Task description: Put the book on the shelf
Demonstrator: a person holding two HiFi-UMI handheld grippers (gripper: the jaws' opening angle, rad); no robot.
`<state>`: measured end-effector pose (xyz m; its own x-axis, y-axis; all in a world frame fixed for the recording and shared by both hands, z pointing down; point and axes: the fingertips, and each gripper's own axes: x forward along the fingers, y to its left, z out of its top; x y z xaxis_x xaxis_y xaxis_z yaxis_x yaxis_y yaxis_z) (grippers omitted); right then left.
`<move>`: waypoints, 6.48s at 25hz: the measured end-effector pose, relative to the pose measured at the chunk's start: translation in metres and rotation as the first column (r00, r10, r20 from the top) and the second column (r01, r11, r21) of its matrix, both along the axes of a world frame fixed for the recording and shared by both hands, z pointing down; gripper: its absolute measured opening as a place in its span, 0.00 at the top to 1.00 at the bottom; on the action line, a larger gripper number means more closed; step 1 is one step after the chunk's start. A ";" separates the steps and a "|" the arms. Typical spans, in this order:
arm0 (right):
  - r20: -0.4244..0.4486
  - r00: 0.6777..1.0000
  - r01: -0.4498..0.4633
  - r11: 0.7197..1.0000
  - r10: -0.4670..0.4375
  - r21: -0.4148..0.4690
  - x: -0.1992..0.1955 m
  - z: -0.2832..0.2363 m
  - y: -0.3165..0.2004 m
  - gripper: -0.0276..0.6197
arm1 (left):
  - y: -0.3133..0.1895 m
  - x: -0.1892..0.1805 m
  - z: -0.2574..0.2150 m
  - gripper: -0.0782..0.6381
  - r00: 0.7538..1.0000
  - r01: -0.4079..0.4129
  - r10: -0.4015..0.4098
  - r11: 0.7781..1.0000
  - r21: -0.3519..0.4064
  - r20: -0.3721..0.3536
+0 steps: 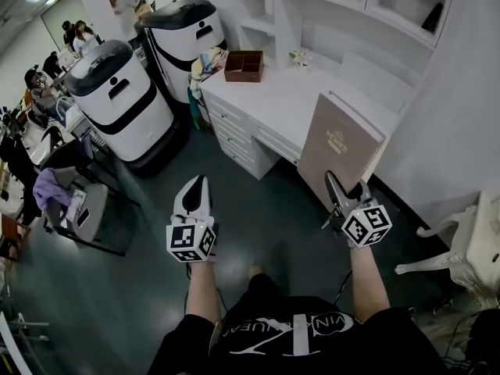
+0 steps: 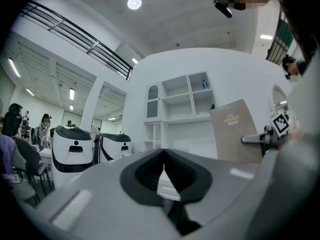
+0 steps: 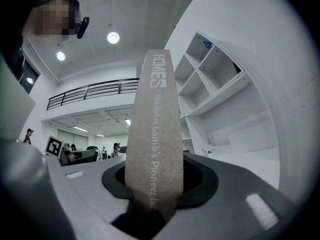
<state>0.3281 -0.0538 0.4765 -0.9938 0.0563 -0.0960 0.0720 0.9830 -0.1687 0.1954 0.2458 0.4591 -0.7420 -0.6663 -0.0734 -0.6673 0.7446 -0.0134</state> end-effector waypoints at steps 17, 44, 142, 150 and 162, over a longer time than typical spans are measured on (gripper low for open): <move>-0.004 0.998 -0.070 0.996 0.070 -0.051 -0.152 0.011 -0.001 0.68 | -0.013 -0.163 0.008 0.89 0.997 -0.080 0.079 0.997 -0.014 -0.026; -0.003 0.991 -0.137 0.989 0.137 -0.056 -0.316 0.010 -0.035 0.68 | -0.072 -0.341 0.012 0.89 0.983 -0.178 0.178 0.984 0.002 -0.038; 0.273 0.674 -0.727 0.683 0.687 0.076 -0.507 -0.360 -0.303 0.68 | -0.529 -0.582 -0.070 0.89 0.477 -0.878 0.875 0.479 0.004 -0.088; 0.188 0.613 -0.790 0.600 0.768 0.126 -0.514 -0.368 -0.359 0.68 | -0.552 -0.583 -0.072 0.89 0.479 -0.876 0.873 0.482 0.014 -0.090; 0.089 0.565 -0.822 0.550 0.820 0.150 -0.524 -0.371 -0.421 0.68 | -0.576 -0.585 -0.073 0.89 0.484 -0.873 0.871 0.488 0.022 -0.086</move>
<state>-0.1964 -0.4745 0.1057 -0.6148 -0.7692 -0.1742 -0.7797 0.6260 -0.0123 -0.3895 -0.3304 0.3866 0.2176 -0.9757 -0.0243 -0.9739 -0.2187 0.0607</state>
